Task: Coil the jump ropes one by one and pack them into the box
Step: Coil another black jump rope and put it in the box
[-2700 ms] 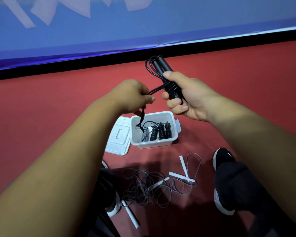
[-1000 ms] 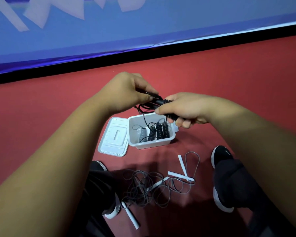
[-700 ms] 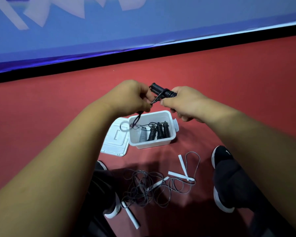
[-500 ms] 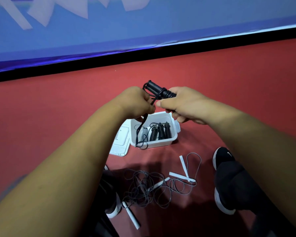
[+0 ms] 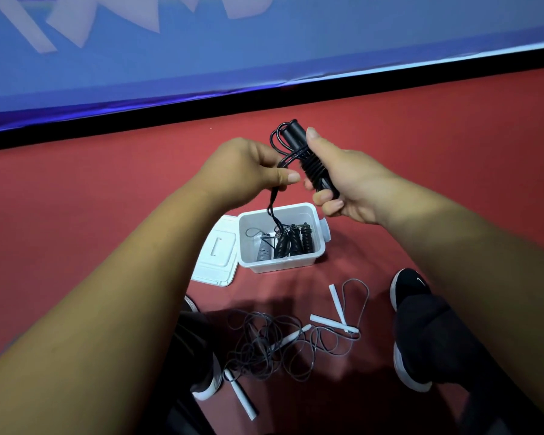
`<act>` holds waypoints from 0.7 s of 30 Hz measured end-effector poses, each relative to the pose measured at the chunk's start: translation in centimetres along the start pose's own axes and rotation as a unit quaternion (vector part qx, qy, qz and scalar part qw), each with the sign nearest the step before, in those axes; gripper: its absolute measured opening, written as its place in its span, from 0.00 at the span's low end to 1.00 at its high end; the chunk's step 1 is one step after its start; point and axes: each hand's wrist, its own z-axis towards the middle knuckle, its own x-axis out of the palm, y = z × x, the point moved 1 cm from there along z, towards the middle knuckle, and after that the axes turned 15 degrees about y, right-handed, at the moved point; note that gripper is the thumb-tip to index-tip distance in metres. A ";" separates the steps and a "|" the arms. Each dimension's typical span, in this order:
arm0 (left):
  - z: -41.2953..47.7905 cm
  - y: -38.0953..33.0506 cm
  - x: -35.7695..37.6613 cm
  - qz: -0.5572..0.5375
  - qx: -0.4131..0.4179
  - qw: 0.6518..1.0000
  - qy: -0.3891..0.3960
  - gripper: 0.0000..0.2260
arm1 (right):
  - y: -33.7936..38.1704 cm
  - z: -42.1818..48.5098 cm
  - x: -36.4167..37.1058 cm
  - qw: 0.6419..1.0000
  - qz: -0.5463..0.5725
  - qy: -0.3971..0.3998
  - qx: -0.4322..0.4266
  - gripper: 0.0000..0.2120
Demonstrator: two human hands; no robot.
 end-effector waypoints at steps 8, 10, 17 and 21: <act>-1.2 0.2 -1.2 -0.125 0.022 0.981 0.148 0.16 | 0.4 -0.2 -0.4 0.999 0.031 0.008 -0.005 0.27; -1.4 0.5 -1.5 -0.118 0.004 0.979 0.164 0.16 | 0.7 -0.5 -0.3 0.999 0.038 0.019 -0.001 0.21; -1.0 0.5 -0.8 -0.054 -0.065 0.992 0.089 0.09 | 1.5 -1.4 0.4 0.995 0.064 0.075 -0.008 0.17; -0.7 -0.4 -0.4 -0.148 -0.036 0.988 -0.011 0.10 | 1.7 -1.4 0.5 0.992 0.085 0.095 -0.023 0.20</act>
